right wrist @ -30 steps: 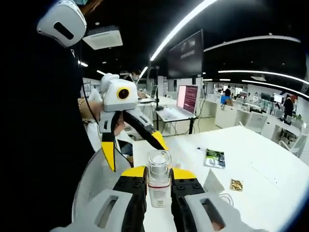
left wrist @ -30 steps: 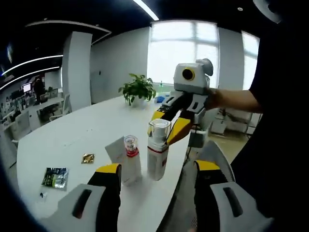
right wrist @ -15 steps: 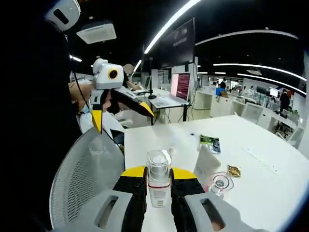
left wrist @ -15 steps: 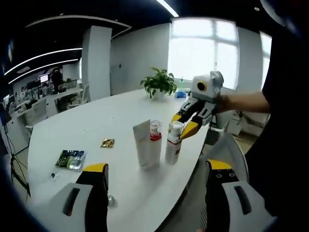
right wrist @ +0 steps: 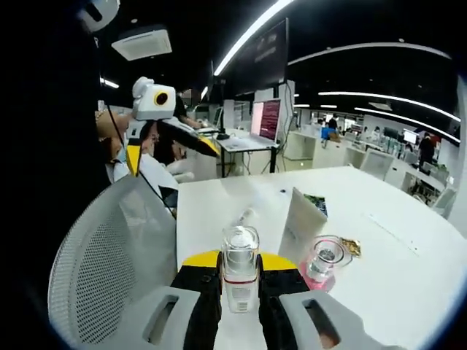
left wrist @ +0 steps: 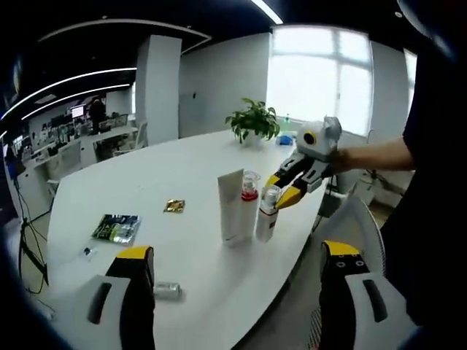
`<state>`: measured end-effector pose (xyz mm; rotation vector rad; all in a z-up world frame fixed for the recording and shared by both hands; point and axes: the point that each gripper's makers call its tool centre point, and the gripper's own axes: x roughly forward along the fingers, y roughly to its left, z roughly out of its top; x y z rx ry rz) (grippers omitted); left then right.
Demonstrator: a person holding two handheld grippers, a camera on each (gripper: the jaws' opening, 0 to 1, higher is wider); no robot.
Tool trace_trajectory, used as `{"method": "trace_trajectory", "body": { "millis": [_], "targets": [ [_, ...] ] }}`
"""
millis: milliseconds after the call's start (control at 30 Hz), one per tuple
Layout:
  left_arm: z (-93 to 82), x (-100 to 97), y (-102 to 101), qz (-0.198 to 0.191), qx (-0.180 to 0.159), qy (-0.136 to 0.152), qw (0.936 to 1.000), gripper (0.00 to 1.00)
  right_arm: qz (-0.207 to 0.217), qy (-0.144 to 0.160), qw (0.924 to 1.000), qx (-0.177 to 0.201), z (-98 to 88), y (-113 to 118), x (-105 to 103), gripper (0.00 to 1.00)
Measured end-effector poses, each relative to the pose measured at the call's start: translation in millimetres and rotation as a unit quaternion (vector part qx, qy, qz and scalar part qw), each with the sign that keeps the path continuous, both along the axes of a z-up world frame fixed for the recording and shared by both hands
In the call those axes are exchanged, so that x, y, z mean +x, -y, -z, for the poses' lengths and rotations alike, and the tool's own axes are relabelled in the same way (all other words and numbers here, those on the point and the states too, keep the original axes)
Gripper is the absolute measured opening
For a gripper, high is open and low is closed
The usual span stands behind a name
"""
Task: Arrange the skincare products in the storage area until every visible bottle or jar stands upright without overlapping.
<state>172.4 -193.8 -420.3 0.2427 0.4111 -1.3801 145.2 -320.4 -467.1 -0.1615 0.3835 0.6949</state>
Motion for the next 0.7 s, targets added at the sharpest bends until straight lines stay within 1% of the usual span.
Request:
{"method": "trace_trajectory", "body": {
  "millis": [100,267,467,700],
  "targets": [
    [2.3,2.1,-5,-0.008,0.004,-0.001,1.0,0.91,0.002,-0.002,1.0,0.0,6.3,2,1,0.09],
    [4.1,4.8,-11,-0.019,0.009,-0.003,0.9998,0.92,0.002,-0.006,0.9999,-0.015,21.6,5,4,0.09],
    [12.3,5.6,-15,-0.024,0.017,-0.009,0.9995,0.91,0.016,-0.008,0.9998,-0.004,31.8,7,10,0.09],
    [16.1,10.9,-16,-0.027,0.02,-0.012,0.9994,0.92,0.019,-0.011,0.9997,-0.008,38.7,7,11,0.09]
  ]
}}
